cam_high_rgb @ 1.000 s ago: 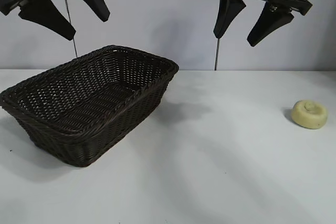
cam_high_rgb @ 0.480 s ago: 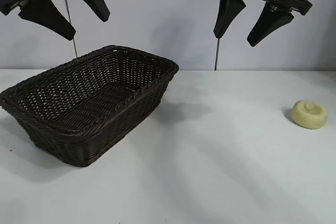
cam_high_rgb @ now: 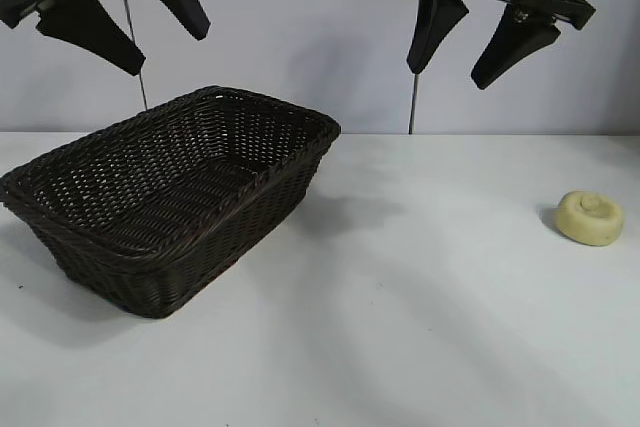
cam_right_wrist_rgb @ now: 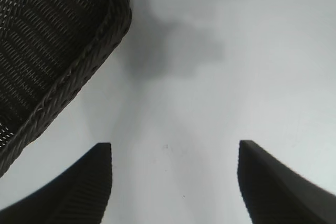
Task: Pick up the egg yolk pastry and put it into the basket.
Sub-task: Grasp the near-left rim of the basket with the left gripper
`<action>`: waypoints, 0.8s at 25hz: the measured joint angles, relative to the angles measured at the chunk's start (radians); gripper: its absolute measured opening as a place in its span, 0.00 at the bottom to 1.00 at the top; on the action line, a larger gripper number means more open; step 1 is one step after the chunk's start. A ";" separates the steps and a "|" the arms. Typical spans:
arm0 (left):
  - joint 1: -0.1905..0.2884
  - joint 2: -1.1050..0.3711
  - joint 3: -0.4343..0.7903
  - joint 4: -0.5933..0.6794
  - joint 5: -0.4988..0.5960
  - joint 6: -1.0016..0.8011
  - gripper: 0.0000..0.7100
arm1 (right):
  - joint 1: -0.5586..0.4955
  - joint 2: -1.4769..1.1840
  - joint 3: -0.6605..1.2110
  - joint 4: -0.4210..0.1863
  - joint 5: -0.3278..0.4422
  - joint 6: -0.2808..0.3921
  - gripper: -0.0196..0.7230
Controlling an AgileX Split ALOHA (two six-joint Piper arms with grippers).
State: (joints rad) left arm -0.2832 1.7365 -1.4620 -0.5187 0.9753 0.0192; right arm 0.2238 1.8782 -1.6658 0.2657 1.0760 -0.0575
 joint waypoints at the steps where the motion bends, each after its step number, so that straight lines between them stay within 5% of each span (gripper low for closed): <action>1: 0.000 0.000 0.000 0.015 0.014 -0.040 0.68 | 0.000 0.000 0.000 0.000 0.000 0.000 0.69; 9: 0.000 -0.038 0.093 0.210 0.091 -0.347 0.68 | 0.000 0.000 0.000 -0.024 0.000 0.000 0.69; 20: 0.000 -0.098 0.350 0.351 -0.093 -0.782 0.68 | 0.000 0.000 0.000 -0.027 -0.001 0.000 0.69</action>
State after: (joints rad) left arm -0.2832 1.6388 -1.1122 -0.1678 0.8824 -0.7627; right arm 0.2238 1.8782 -1.6658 0.2388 1.0751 -0.0575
